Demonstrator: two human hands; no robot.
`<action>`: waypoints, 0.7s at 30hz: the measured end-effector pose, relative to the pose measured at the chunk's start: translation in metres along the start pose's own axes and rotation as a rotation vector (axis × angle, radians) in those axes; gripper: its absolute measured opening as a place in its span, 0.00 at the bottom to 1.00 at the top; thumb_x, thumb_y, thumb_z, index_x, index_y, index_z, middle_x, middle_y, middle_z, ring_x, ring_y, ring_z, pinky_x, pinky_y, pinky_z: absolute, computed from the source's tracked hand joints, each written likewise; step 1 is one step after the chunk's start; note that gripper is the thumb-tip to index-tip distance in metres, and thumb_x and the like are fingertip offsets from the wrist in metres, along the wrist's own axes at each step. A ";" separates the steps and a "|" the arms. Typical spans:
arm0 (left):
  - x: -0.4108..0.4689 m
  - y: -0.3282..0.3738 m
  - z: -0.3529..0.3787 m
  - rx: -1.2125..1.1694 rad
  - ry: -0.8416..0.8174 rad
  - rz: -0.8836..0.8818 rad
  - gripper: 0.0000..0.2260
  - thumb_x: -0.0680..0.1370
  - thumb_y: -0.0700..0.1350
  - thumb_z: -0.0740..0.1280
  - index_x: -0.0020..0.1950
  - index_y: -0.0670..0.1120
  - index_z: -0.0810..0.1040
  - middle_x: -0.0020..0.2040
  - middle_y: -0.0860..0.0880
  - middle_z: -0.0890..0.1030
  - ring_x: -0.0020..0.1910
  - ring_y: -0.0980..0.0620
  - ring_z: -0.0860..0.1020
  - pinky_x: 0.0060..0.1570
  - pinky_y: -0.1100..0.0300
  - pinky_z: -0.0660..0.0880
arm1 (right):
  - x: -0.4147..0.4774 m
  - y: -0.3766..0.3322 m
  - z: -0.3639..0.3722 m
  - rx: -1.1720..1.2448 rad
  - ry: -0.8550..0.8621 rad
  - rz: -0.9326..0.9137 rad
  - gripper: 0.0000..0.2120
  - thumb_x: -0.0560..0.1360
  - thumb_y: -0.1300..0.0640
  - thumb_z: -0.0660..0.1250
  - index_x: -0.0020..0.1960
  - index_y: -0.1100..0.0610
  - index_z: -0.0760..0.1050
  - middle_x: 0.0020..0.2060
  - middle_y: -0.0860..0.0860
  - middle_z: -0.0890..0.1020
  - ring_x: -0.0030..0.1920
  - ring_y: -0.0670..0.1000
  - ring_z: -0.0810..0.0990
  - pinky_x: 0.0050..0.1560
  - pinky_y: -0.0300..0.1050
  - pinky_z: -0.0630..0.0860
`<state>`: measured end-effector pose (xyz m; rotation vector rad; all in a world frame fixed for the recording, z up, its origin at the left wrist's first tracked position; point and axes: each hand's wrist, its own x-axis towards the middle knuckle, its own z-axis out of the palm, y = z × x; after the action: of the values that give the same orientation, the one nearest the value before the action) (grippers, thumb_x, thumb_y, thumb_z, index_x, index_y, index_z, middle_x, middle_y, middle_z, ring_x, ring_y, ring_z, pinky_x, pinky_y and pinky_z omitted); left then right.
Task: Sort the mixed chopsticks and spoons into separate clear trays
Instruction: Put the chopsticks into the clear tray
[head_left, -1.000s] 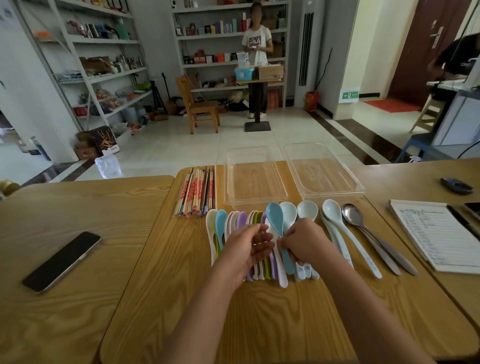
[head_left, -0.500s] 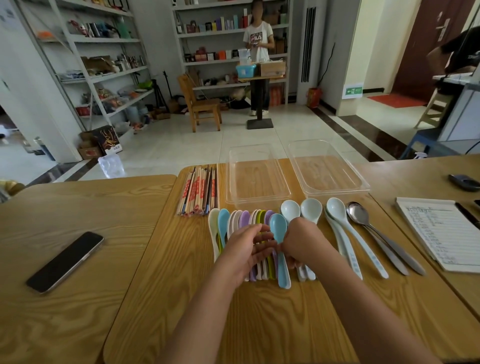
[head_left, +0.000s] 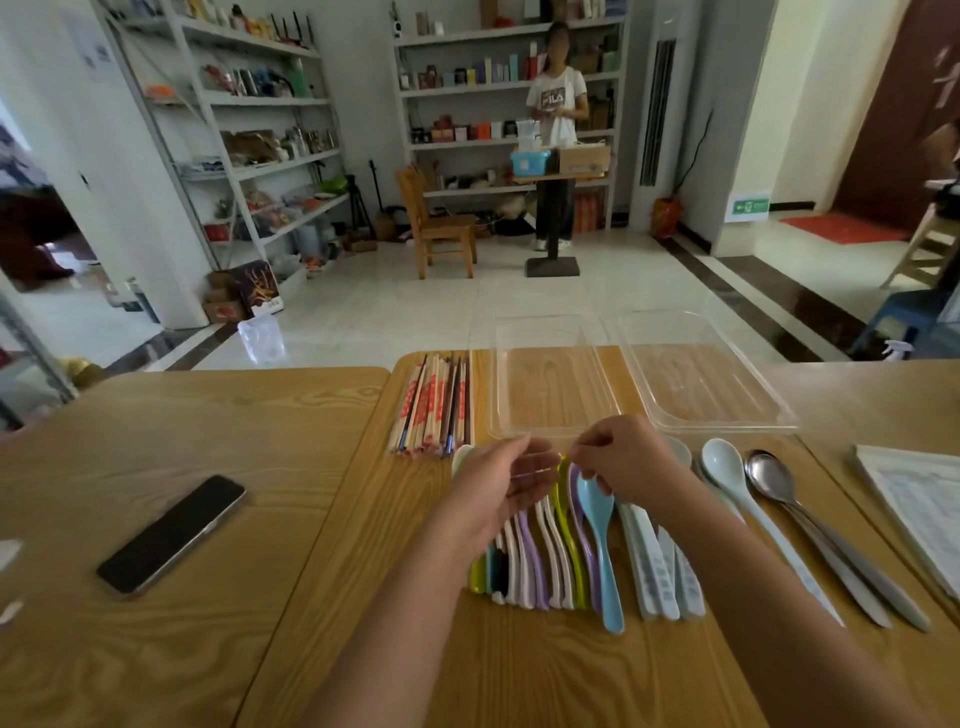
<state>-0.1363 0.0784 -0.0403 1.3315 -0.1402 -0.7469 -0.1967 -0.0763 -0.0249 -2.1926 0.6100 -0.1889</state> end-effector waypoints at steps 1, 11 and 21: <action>0.005 0.012 -0.003 0.021 0.013 0.029 0.12 0.84 0.44 0.59 0.56 0.39 0.80 0.52 0.41 0.85 0.51 0.45 0.83 0.57 0.51 0.78 | 0.008 -0.011 -0.002 0.050 -0.008 -0.027 0.07 0.77 0.58 0.70 0.40 0.58 0.80 0.31 0.55 0.82 0.27 0.48 0.76 0.27 0.39 0.73; 0.080 0.089 -0.060 0.252 0.253 0.202 0.07 0.81 0.43 0.65 0.53 0.41 0.80 0.42 0.46 0.83 0.37 0.53 0.79 0.38 0.61 0.77 | 0.110 -0.072 0.023 0.415 -0.007 -0.005 0.06 0.77 0.64 0.67 0.49 0.68 0.79 0.33 0.57 0.79 0.27 0.49 0.74 0.25 0.39 0.70; 0.132 0.083 -0.141 0.681 0.541 0.130 0.11 0.77 0.39 0.68 0.35 0.44 0.75 0.31 0.47 0.77 0.30 0.50 0.75 0.37 0.58 0.71 | 0.164 -0.078 0.066 0.331 -0.066 0.012 0.04 0.76 0.65 0.67 0.47 0.66 0.80 0.33 0.56 0.79 0.29 0.50 0.74 0.29 0.42 0.72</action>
<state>0.0685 0.1243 -0.0433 2.1053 -0.0441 -0.1987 -0.0040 -0.0688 -0.0189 -1.8679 0.5147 -0.1955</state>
